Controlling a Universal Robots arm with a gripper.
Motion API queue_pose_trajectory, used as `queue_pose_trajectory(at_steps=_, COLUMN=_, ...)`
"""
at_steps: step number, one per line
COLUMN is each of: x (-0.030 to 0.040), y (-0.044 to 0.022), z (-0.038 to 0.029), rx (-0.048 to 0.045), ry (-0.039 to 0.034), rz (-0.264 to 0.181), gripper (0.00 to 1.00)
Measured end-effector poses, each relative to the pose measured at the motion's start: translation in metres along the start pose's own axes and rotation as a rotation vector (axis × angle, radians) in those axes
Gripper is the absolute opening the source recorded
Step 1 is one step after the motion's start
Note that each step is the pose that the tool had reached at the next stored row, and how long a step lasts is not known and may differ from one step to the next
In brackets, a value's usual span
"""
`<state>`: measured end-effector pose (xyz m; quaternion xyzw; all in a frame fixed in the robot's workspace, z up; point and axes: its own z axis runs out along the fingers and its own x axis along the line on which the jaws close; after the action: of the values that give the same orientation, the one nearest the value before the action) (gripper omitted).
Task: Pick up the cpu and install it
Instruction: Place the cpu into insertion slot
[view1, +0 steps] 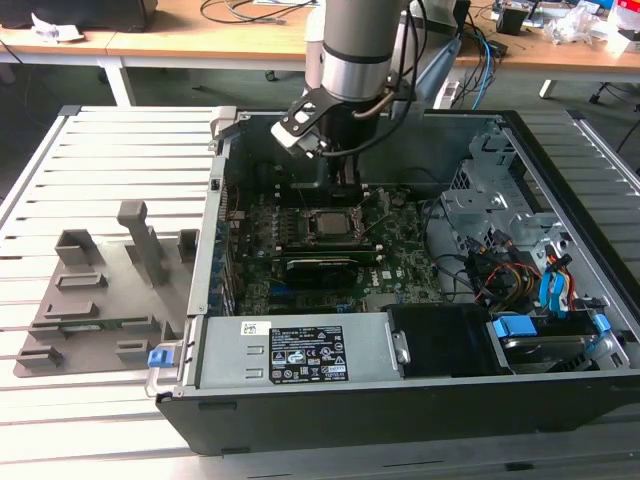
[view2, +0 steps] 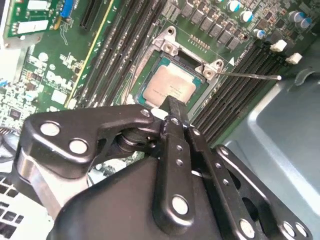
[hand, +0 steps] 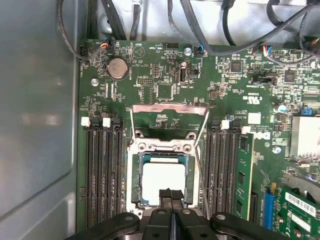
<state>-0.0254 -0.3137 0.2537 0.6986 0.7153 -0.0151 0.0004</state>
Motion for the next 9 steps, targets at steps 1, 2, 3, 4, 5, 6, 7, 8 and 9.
queue_pose_trajectory(at_steps=1, x=-0.0003, y=-0.0001, z=-0.0053, rx=0.0001, ry=-0.0001, rz=0.0, gripper=0.11)
queue_pose_trajectory(at_steps=2, x=-0.0004, y=-0.0002, z=-0.0107, rx=0.0, ry=0.0, rz=0.0, gripper=0.11)
queue_pose_trajectory(at_steps=3, x=-0.0005, y=-0.0003, z=-0.0154, rx=0.0, ry=0.0, rz=0.0, gripper=0.11)
queue_pose_trajectory(at_steps=4, x=-0.0006, y=-0.0004, z=-0.0197, rx=0.0, ry=0.0, rz=0.0, gripper=0.11)
queue_pose_trajectory(at_steps=5, x=-0.0007, y=-0.0005, z=-0.0237, rx=0.0, ry=0.0, rz=0.0, gripper=0.11)
queue_pose_trajectory(at_steps=6, x=-0.0008, y=-0.0005, z=-0.0266, rx=0.0, ry=0.0, rz=0.0, gripper=0.11)
queue_pose_trajectory(at_steps=7, x=-0.0009, y=-0.0006, z=-0.0303, rx=0.0, ry=0.0, rz=0.0, gripper=0.11)
queue_pose_trajectory(at_steps=8, x=-0.0009, y=-0.0007, z=-0.0335, rx=0.0, ry=0.0, rz=0.0, gripper=0.11)
queue_pose_trajectory(at_steps=9, x=-0.0011, y=-0.0008, z=-0.0395, rx=0.0, ry=0.0, rz=0.0, gripper=0.11)
